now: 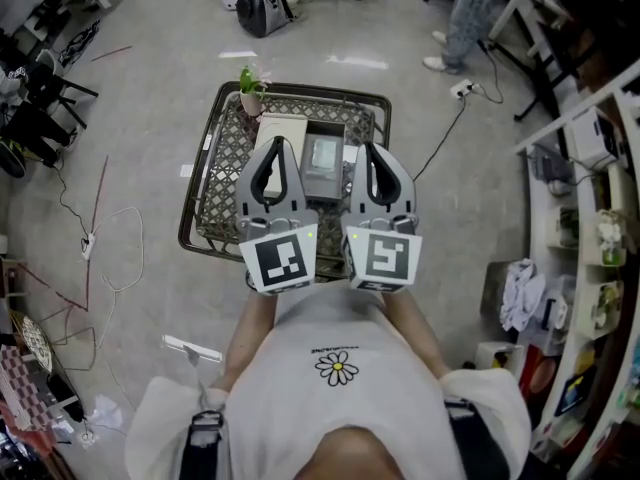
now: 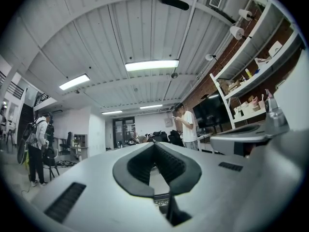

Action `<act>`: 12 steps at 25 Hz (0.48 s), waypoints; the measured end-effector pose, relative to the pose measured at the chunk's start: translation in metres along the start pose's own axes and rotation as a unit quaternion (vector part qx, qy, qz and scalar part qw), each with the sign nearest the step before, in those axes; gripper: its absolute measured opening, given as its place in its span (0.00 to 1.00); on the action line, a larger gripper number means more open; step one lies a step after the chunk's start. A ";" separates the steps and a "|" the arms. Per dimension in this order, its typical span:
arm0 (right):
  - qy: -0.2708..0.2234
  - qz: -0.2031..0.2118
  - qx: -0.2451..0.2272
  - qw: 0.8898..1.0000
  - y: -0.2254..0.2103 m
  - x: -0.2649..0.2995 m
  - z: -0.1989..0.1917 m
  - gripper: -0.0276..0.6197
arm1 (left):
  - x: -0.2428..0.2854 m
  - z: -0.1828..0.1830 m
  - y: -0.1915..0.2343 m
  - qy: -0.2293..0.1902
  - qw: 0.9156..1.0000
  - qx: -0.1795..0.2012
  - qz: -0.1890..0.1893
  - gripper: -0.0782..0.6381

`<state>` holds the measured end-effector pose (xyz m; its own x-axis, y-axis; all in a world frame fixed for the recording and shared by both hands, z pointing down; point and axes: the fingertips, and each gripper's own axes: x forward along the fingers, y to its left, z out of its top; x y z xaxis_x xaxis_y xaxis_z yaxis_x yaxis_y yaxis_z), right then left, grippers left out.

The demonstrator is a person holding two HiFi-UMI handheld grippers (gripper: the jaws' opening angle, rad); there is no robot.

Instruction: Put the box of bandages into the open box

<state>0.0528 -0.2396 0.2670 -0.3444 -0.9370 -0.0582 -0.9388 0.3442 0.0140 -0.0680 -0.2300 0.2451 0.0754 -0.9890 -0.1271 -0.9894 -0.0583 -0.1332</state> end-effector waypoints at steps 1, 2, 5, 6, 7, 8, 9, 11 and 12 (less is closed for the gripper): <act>0.000 -0.001 -0.001 1.000 0.000 0.000 -0.001 0.09 | -0.001 -0.001 0.000 0.000 1.000 -0.001 0.000 0.14; 0.001 -0.001 -0.001 1.000 0.000 -0.001 -0.001 0.09 | -0.001 -0.002 0.001 0.001 1.000 -0.003 0.000 0.14; 0.006 0.000 -0.002 1.000 0.000 -0.003 -0.004 0.09 | -0.003 -0.006 0.001 0.007 1.000 -0.004 0.000 0.14; 0.008 0.001 -0.002 1.000 0.001 -0.003 -0.004 0.09 | -0.003 -0.006 0.001 0.008 1.000 -0.007 0.000 0.14; 0.009 0.002 -0.003 1.000 0.001 -0.003 -0.005 0.09 | -0.003 -0.006 0.001 0.007 1.000 -0.010 0.002 0.14; 0.009 0.003 -0.006 1.000 0.001 -0.003 -0.006 0.09 | -0.003 -0.006 0.001 0.007 1.000 -0.012 0.004 0.14; 0.009 0.004 -0.009 1.000 0.002 -0.003 -0.007 0.09 | -0.003 -0.006 0.001 0.006 1.000 -0.013 0.004 0.14; 0.011 0.004 -0.013 1.000 0.003 -0.002 -0.008 0.09 | -0.002 -0.007 0.001 0.006 1.000 -0.012 0.003 0.14; 0.011 0.004 -0.014 1.000 0.004 -0.002 -0.008 0.09 | -0.002 -0.007 0.001 0.006 1.000 -0.012 0.002 0.14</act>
<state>0.0500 -0.2370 0.2756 -0.3510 -0.9357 -0.0351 -0.9360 0.3495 0.0426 -0.0705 -0.2294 0.2522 0.0701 -0.9908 -0.1159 -0.9924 -0.0576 -0.1083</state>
